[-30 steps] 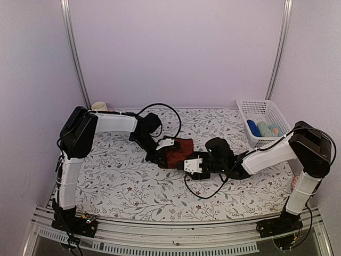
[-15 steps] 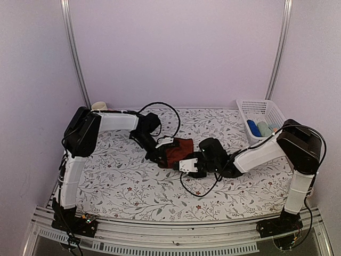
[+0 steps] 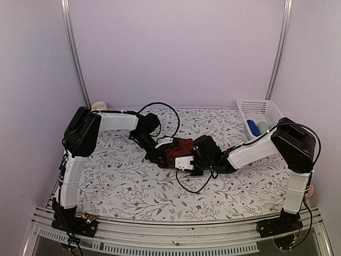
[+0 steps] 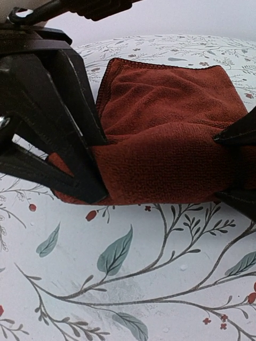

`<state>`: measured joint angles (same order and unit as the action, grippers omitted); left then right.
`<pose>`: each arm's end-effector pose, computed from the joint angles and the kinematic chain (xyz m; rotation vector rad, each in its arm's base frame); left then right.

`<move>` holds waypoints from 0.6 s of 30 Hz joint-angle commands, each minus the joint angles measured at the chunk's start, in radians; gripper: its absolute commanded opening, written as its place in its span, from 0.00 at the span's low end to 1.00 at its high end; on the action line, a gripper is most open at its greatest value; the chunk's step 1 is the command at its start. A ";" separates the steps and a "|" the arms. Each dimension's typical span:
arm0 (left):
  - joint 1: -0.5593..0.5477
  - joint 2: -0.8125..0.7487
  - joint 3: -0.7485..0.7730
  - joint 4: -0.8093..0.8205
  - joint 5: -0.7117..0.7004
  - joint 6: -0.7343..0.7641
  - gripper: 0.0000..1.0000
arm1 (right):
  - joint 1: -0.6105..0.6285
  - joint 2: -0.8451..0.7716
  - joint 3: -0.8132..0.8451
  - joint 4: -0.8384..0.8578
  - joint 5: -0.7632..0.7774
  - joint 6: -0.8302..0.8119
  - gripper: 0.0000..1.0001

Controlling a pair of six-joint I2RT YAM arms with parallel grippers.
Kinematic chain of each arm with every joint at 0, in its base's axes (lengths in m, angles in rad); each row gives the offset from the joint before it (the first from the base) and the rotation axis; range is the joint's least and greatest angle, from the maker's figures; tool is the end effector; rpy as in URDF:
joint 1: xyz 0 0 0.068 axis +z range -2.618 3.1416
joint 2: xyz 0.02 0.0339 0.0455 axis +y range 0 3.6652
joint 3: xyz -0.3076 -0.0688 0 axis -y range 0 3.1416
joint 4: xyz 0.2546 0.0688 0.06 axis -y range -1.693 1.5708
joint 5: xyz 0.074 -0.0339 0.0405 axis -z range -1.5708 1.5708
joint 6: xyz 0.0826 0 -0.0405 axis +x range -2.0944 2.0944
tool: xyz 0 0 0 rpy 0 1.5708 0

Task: Roll the towels
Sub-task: Roll the towel at the center of the board.

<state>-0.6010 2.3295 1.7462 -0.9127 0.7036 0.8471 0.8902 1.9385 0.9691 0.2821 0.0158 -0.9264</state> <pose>0.3718 -0.3197 0.1100 1.8908 2.0800 -1.0110 0.2811 0.3451 0.1252 -1.7753 1.3957 -0.0372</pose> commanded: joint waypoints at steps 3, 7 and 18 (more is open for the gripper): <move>0.016 -0.013 -0.100 -0.025 -0.170 -0.021 0.32 | -0.004 0.026 0.061 -0.161 -0.065 0.088 0.25; 0.018 -0.108 -0.163 0.055 -0.219 -0.038 0.46 | -0.022 0.008 0.072 -0.210 -0.122 0.135 0.24; 0.022 -0.420 -0.503 0.493 -0.356 -0.110 0.63 | -0.053 0.007 0.130 -0.368 -0.235 0.271 0.20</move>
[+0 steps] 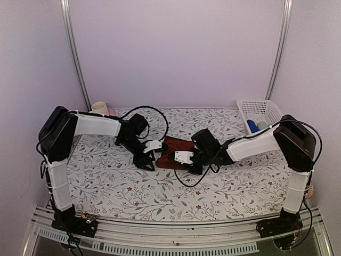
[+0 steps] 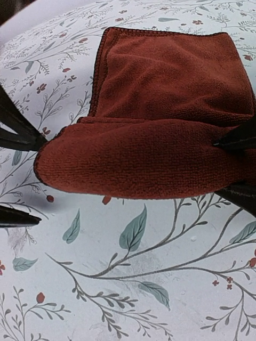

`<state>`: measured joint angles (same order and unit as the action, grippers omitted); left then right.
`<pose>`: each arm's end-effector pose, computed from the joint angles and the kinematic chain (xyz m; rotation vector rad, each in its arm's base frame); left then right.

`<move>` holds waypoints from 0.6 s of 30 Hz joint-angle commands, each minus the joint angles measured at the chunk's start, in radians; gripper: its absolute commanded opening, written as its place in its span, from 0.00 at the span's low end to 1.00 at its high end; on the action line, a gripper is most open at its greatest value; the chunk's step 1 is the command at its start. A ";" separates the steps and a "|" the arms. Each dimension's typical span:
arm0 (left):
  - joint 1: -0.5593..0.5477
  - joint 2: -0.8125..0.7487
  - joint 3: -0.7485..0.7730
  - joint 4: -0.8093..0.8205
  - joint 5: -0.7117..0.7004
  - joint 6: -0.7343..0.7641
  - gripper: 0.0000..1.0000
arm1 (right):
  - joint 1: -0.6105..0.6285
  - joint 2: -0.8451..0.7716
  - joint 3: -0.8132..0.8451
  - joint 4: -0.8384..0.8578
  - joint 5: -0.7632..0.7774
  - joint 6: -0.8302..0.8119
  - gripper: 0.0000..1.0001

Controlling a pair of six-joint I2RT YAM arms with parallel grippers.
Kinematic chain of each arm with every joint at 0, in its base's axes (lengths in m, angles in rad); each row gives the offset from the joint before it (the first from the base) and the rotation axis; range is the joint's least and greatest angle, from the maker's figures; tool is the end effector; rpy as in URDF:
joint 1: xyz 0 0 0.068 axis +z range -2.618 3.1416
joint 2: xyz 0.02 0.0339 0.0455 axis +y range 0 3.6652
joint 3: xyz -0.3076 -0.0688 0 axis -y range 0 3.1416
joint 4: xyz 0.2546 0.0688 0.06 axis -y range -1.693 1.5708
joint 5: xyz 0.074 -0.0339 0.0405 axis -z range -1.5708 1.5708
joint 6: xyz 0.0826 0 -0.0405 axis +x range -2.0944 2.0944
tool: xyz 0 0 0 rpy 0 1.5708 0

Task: Roll the towels
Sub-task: Roll the towel at the center of the board.

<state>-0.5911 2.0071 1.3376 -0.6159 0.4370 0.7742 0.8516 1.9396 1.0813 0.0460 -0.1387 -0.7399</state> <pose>0.3365 -0.2680 0.1385 1.8121 2.0890 -0.5749 0.2878 0.3460 0.1339 -1.7486 1.6204 0.2183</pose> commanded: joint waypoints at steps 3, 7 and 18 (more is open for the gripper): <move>0.013 -0.166 -0.196 0.335 -0.102 -0.052 0.64 | -0.031 0.013 0.033 -0.168 -0.116 0.122 0.20; 0.003 -0.260 -0.309 0.488 -0.104 -0.037 0.64 | -0.051 0.031 0.066 -0.219 -0.160 0.168 0.20; -0.181 -0.405 -0.617 0.872 -0.279 0.152 0.60 | -0.129 0.130 0.263 -0.469 -0.383 0.235 0.20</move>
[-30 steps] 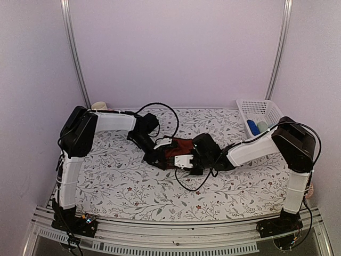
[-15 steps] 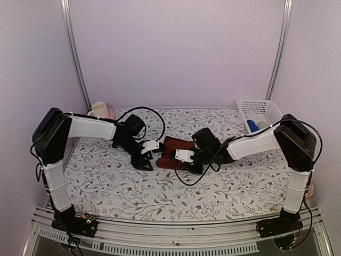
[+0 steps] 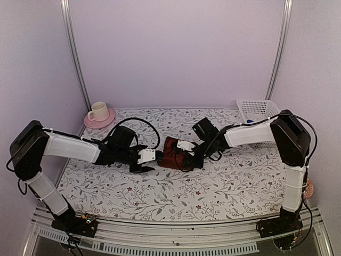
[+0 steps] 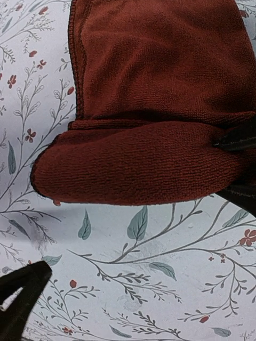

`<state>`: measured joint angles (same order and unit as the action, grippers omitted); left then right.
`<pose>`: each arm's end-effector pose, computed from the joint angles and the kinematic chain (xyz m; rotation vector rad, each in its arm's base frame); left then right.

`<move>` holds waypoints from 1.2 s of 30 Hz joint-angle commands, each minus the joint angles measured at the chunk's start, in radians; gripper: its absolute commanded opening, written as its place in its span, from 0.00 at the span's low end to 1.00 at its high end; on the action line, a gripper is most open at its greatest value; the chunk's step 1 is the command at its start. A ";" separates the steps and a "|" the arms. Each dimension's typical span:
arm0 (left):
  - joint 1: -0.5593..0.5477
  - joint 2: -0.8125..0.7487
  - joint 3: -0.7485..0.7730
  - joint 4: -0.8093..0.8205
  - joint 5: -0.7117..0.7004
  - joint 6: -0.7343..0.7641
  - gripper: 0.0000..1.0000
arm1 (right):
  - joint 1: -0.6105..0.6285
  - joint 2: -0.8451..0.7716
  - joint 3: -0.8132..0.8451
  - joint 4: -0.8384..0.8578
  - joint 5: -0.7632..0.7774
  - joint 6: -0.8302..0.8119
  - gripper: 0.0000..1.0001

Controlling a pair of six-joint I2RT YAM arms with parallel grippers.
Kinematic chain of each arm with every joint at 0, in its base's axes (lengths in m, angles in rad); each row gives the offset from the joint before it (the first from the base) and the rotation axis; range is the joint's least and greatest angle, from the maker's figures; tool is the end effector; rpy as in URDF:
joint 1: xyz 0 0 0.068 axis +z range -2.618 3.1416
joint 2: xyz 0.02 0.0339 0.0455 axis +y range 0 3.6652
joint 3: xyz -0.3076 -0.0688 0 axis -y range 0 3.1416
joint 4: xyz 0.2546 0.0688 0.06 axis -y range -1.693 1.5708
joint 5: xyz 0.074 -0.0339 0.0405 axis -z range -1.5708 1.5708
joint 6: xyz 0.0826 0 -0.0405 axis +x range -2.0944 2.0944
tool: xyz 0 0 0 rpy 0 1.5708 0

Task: Roll the towels
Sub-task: Roll the towel at the center of the board.

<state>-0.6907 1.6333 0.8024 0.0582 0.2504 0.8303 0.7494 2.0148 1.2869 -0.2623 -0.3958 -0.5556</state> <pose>0.2687 -0.2486 0.1654 1.6889 1.5965 -0.2231 0.3184 0.3397 0.1411 -1.6653 1.9283 0.5811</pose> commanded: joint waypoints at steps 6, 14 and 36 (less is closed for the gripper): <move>-0.145 0.005 -0.100 0.312 -0.171 0.113 0.59 | -0.059 0.107 0.154 -0.263 -0.222 0.084 0.20; -0.195 0.076 -0.062 0.355 -0.267 0.131 0.59 | -0.072 0.161 0.250 -0.402 -0.315 0.060 0.20; -0.212 0.124 -0.031 0.263 -0.219 0.138 0.60 | -0.093 0.199 0.263 -0.446 -0.373 0.046 0.22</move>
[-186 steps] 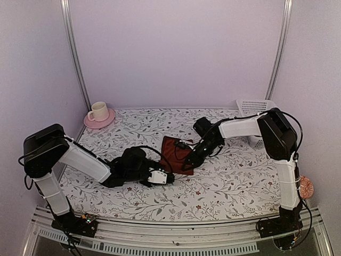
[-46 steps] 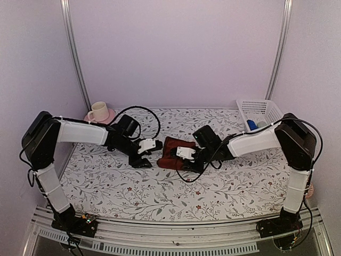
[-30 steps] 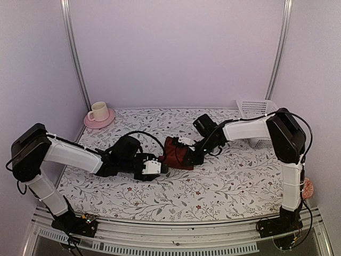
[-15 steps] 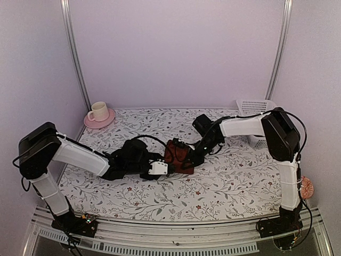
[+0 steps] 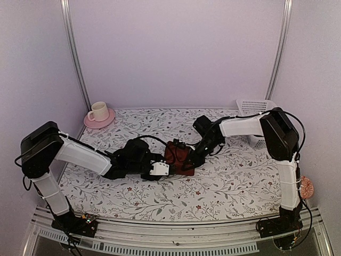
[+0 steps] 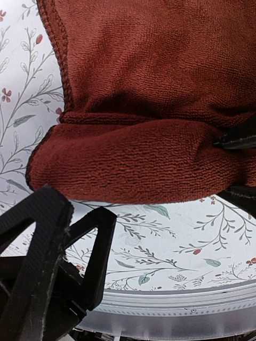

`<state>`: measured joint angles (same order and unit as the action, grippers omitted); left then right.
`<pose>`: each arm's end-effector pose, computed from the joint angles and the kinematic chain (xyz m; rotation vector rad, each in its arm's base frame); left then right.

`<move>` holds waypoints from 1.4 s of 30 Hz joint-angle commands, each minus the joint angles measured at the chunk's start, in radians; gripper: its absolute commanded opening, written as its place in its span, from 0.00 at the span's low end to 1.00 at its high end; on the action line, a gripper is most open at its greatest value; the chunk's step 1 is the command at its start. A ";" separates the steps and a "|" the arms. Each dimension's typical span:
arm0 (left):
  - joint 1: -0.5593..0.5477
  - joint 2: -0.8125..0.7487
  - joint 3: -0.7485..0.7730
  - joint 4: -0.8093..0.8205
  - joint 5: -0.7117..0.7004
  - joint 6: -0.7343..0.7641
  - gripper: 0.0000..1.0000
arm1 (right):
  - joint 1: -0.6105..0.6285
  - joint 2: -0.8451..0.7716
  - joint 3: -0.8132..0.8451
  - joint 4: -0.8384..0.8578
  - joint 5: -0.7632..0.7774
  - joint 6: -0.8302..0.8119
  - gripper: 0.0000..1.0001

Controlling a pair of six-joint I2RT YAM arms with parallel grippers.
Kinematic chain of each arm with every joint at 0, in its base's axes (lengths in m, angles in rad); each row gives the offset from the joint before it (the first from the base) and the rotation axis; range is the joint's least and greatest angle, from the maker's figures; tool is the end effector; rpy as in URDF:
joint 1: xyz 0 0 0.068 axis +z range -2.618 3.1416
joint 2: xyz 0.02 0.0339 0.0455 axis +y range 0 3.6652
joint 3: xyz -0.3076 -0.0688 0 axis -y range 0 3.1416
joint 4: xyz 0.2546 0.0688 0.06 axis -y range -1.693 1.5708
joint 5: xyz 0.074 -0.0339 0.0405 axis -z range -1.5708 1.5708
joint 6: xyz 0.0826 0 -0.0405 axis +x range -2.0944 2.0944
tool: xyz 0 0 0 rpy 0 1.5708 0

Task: Roll the towels
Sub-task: Roll the towel at the center of the board.

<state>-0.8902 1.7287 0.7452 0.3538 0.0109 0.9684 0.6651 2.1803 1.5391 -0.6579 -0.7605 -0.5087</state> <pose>0.2422 -0.3005 0.1464 1.7668 1.3120 0.0318 0.3362 0.3360 0.1326 -1.6330 2.1865 1.1149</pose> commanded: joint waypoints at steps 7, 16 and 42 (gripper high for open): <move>-0.012 0.060 0.041 -0.038 0.016 0.013 0.58 | -0.015 0.042 0.012 -0.050 -0.011 -0.003 0.22; -0.012 0.118 0.088 -0.070 -0.028 0.019 0.32 | -0.017 0.041 0.013 -0.057 -0.008 -0.009 0.23; 0.079 0.310 0.511 -0.876 0.300 -0.160 0.00 | -0.030 -0.442 -0.418 0.377 0.309 0.017 0.61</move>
<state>-0.8303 1.9591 1.2205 -0.3016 0.1955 0.8570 0.6342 1.8454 1.2613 -0.4686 -0.5179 -0.4713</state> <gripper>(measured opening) 0.062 0.604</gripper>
